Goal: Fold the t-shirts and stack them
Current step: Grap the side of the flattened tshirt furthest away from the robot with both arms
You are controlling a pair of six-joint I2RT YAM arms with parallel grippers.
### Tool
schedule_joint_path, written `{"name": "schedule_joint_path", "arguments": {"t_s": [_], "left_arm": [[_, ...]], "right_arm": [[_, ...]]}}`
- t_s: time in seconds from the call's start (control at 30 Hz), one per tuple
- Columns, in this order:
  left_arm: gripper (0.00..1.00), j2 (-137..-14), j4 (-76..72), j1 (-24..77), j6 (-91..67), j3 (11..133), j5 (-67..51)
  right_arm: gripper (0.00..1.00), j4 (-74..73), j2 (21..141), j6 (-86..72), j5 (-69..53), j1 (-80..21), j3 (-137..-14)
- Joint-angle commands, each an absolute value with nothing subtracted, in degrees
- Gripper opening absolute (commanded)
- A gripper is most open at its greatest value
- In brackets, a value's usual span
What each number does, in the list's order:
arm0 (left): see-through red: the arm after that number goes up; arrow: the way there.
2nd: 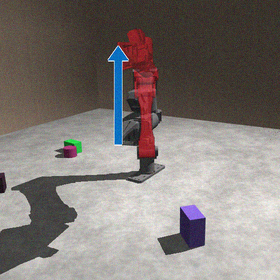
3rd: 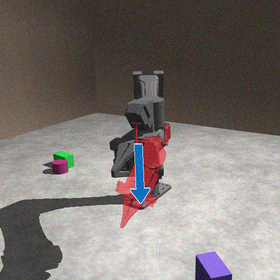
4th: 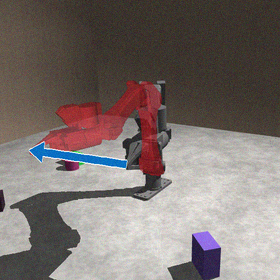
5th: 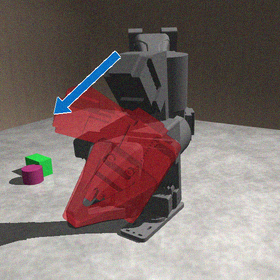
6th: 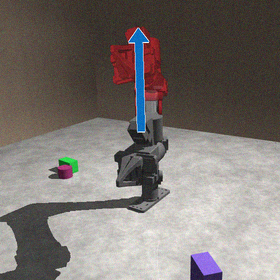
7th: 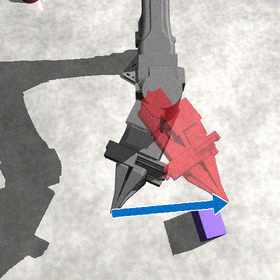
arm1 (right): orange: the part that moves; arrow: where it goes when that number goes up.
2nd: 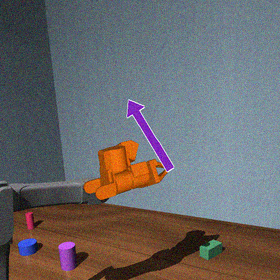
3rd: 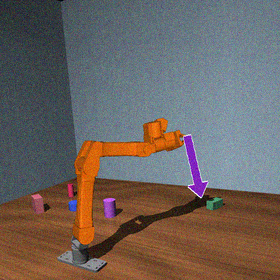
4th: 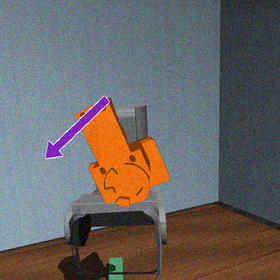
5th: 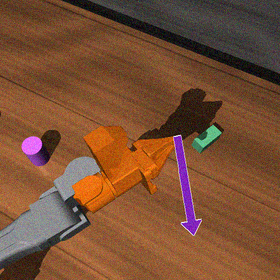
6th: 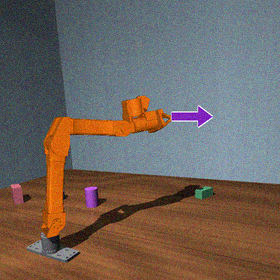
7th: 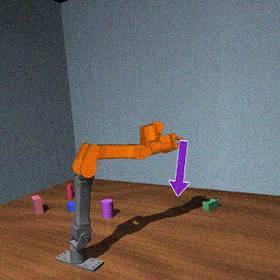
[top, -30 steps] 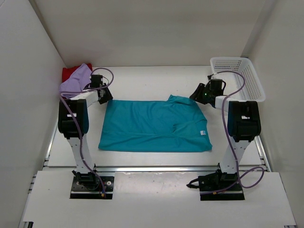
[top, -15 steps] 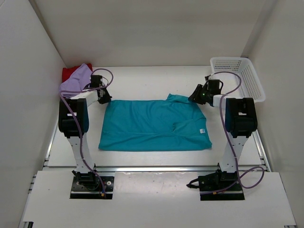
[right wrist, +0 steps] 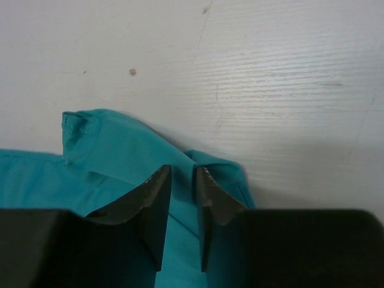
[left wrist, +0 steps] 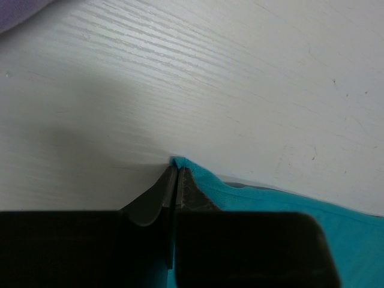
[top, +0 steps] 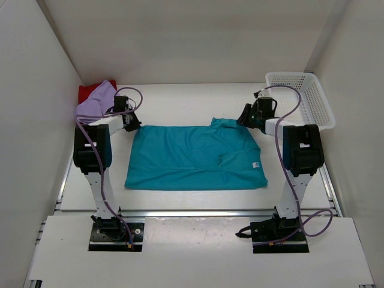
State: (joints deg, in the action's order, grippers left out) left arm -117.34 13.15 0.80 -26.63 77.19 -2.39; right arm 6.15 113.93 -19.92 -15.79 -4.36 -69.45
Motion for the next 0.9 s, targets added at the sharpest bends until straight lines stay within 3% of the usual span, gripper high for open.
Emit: {"name": "schedule_joint_path", "arguments": {"t_s": [0.0, 0.1, 0.33, 0.37, 0.47, 0.53, 0.63, 0.7, 0.87], "left_arm": [[0.0, -114.3, 11.6, 0.3, -27.5, 75.5, -3.9], [0.0, -113.8, 10.9, 0.0, -27.9, 74.5, -3.9], [0.0, -112.7, 9.8, -1.4, -29.1, 72.7, -5.9], [0.0, -112.6, 9.5, -1.9, -28.9, 72.6, -6.2], [0.0, -112.8, 9.3, -2.3, -29.4, 72.5, -7.0], [0.0, -112.5, 9.2, -2.2, -29.5, 72.2, -6.9], [0.0, -112.4, 8.7, -2.6, -29.7, 71.3, -7.3], [0.0, -111.8, 8.2, -3.0, -30.1, 70.4, -7.6], [0.0, -111.6, 8.0, -2.7, -29.4, 70.4, -7.6]], "right_arm": [[0.21, 9.9, 114.3, -20.8, -17.3, -3.2, -70.6], [0.0, 13.9, 112.3, -19.7, -17.8, -4.5, -66.8], [0.0, 20.6, 100.1, -11.6, -16.4, -9.7, -52.1], [0.01, 19.0, 98.6, -11.1, -14.6, -10.5, -49.9], [0.18, 19.6, 94.0, -11.6, -10.7, -11.5, -43.7], [0.35, 23.3, 89.5, -13.4, -11.1, -10.0, -38.3], [0.46, 28.0, 85.8, -18.1, -16.7, -4.5, -36.0], [0.47, 32.0, 85.7, -25.1, -24.0, -0.6, -34.8], [0.24, 28.4, 94.6, -28.5, -29.4, 1.7, -45.6]]}}
